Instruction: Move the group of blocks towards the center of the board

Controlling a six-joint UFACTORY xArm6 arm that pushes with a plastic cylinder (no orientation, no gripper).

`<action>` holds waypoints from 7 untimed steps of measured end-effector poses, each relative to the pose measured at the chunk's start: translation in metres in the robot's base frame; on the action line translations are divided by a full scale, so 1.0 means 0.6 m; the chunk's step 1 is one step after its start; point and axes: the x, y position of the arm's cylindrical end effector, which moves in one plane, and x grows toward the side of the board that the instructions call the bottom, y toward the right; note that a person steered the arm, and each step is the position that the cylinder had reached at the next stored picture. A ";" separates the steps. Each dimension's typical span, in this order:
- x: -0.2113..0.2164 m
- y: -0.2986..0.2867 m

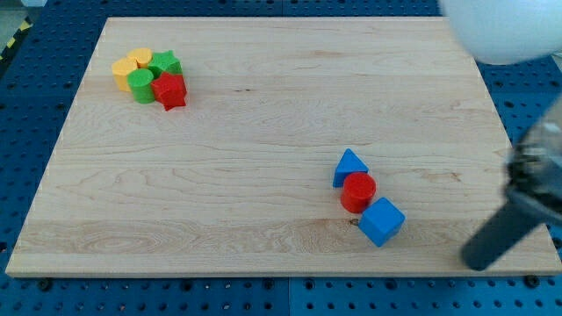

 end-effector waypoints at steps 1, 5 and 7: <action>-0.004 -0.047; -0.051 -0.136; -0.105 -0.180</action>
